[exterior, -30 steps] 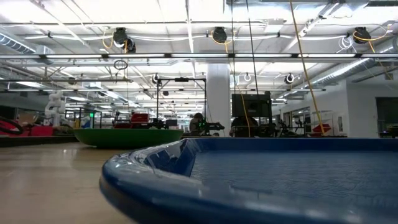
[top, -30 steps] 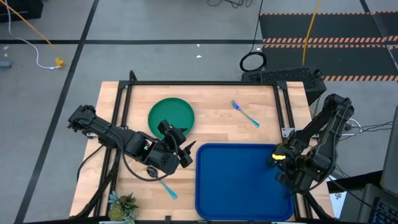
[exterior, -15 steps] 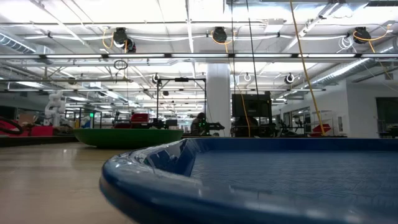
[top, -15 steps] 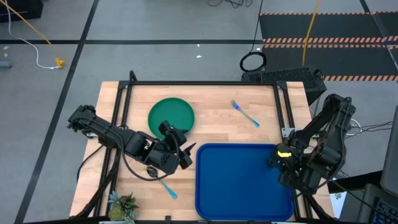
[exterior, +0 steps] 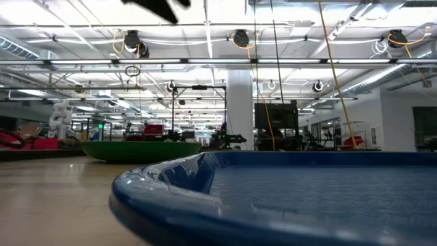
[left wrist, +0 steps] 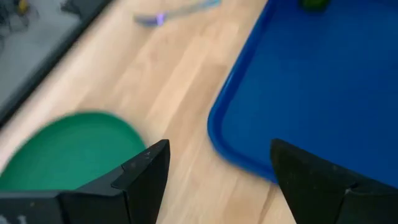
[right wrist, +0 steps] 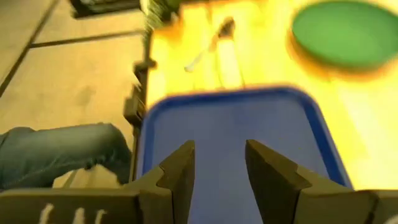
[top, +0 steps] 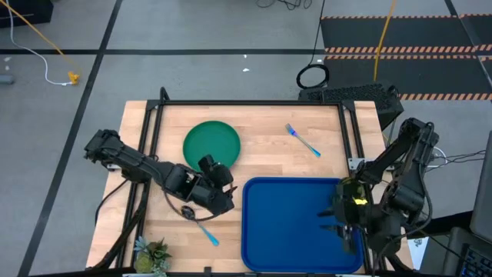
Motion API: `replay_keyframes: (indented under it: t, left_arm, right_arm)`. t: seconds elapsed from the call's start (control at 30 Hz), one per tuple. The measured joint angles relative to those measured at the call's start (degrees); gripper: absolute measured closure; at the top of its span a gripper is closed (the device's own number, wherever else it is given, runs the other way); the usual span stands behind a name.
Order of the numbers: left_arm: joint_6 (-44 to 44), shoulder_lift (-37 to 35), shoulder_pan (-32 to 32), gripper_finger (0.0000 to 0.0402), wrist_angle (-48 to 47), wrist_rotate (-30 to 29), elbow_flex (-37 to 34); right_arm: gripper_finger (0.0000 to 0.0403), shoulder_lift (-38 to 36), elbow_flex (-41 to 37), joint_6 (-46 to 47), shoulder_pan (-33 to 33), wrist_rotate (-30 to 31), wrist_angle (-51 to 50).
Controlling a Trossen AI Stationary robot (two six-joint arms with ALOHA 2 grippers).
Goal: Pick and place plate/cup/fork/spoon on tray
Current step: Put the green plate in the middle of the blue tray
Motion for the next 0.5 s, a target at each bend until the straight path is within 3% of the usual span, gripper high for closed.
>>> replay_keyframes:
  t: [0.23,0.5]
  left_arm:
    - [0.78,0.02,3.13,0.0124,0.15,8.18,-7.24]
    - [7.52,0.02,5.4,0.0124,-0.63,11.32,-13.93]
  right_arm:
    - [0.0271,2.82,0.0,-15.58,-0.01,5.21,10.21]
    - [0.0271,4.7,0.0,-19.1,-0.11,6.85,10.55]
